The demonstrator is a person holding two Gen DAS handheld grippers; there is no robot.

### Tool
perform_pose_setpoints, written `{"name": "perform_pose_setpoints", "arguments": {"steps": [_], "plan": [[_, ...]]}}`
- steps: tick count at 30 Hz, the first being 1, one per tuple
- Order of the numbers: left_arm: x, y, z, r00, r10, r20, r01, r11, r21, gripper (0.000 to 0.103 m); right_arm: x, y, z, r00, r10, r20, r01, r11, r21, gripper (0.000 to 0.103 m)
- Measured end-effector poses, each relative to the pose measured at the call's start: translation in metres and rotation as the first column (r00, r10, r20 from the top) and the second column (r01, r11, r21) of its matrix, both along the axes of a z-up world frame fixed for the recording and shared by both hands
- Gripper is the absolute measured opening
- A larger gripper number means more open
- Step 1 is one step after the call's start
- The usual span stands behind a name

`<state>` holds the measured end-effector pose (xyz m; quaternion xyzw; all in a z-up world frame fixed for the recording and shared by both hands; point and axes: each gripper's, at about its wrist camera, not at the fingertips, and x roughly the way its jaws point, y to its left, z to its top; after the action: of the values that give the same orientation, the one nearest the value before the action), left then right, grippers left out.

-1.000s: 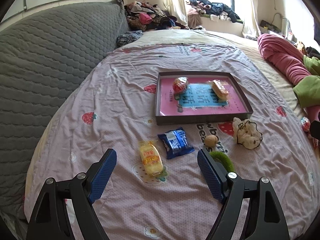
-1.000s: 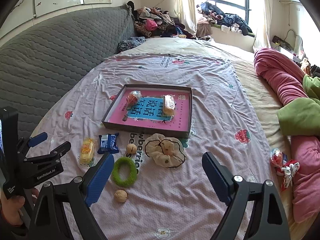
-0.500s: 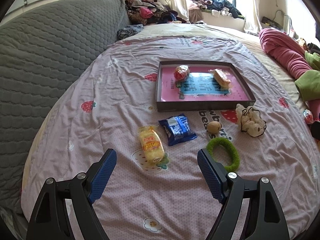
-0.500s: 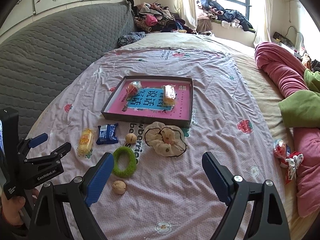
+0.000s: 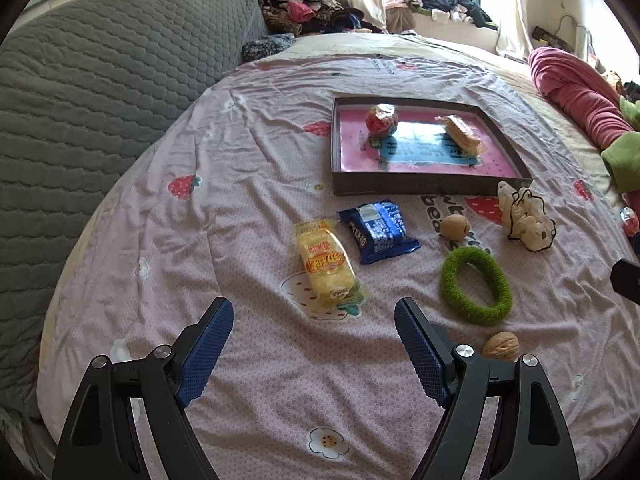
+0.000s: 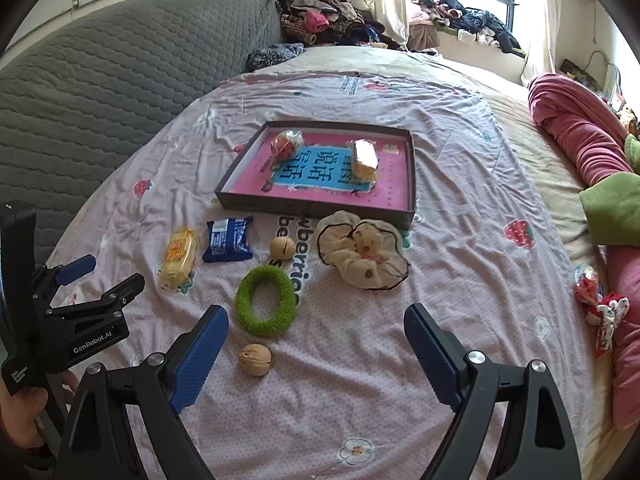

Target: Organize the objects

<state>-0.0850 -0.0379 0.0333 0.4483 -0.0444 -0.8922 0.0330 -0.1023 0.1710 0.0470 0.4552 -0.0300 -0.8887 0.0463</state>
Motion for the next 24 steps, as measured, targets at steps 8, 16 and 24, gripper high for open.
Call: {"name": "perform_pose_setpoints", "arguments": {"steps": [8,16,24], "plan": [[-0.007,-0.006,-0.015,1.0,0.001,0.02,-0.001,1.0,0.009,0.084,-0.009,-0.012,-0.017,0.999,0.01,0.031,-0.01,1.0,0.0,0.09],[-0.016,-0.011,-0.025,0.999,0.003,0.033,-0.004,0.999,0.031,0.084,-0.022,-0.021,-0.033,0.998,0.019,0.059,-0.019,1.0,0.006,0.09],[-0.028,-0.013,-0.035,0.999,-0.002,0.044,0.0,0.999,0.038,0.084,-0.034,-0.027,-0.051,0.996,0.018,0.09,-0.02,1.0,0.018,0.09]]}}
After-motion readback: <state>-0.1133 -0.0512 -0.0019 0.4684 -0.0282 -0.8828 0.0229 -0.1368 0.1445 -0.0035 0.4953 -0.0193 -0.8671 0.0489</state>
